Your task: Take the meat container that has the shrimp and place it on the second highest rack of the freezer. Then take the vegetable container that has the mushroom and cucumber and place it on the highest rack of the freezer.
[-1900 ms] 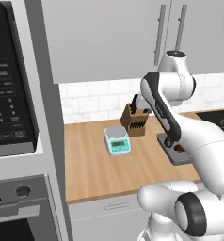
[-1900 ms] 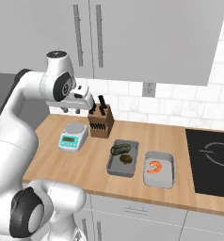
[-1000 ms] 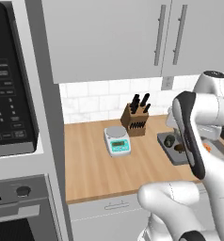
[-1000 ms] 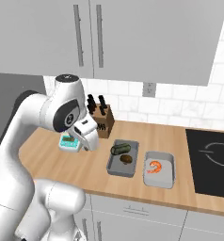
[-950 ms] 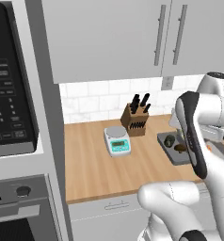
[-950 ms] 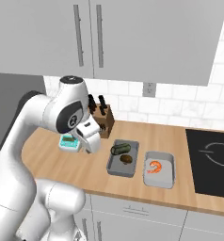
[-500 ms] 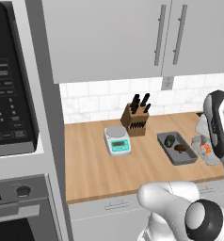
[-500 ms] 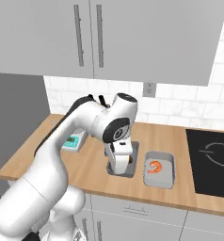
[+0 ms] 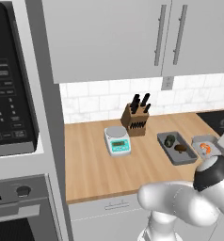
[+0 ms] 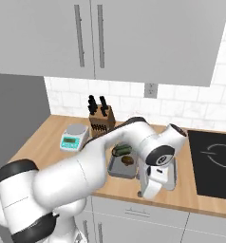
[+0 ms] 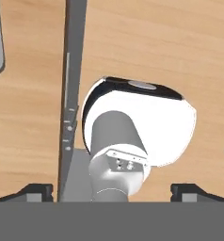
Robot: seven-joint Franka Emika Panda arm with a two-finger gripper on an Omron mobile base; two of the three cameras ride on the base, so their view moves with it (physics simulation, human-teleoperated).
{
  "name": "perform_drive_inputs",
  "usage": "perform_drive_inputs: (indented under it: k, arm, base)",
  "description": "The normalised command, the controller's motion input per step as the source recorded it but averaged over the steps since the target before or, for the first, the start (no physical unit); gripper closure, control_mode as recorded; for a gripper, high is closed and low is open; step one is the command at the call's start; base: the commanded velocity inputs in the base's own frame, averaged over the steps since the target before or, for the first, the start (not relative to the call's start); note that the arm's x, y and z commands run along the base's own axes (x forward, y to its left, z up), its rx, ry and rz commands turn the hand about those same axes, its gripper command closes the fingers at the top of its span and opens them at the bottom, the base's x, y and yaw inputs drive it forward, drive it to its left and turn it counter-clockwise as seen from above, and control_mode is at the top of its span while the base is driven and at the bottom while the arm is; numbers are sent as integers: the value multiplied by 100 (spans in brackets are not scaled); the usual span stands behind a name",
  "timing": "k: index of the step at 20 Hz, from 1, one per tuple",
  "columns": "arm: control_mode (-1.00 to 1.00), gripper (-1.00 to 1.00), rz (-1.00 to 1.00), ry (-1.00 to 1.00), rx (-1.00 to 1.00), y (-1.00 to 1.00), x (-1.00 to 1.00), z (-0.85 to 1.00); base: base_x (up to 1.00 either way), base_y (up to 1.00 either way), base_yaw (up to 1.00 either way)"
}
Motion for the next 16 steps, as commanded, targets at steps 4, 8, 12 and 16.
perform_drive_inputs:
  k: [4,8,12,16]
  arm:
    - [-100,-100,-17,4,6,-46,16,-27]
    - [-100,-100,-11,-11,0,-22,41,-23]
    - [-100,-100,-7,-9,0,-13,45,-45]
    - [-100,-100,-10,1,-10,0,44,-32]
  base:
    - [0,0,0]
    - [0,0,0]
    - [0,0,0]
    - [0,0,0]
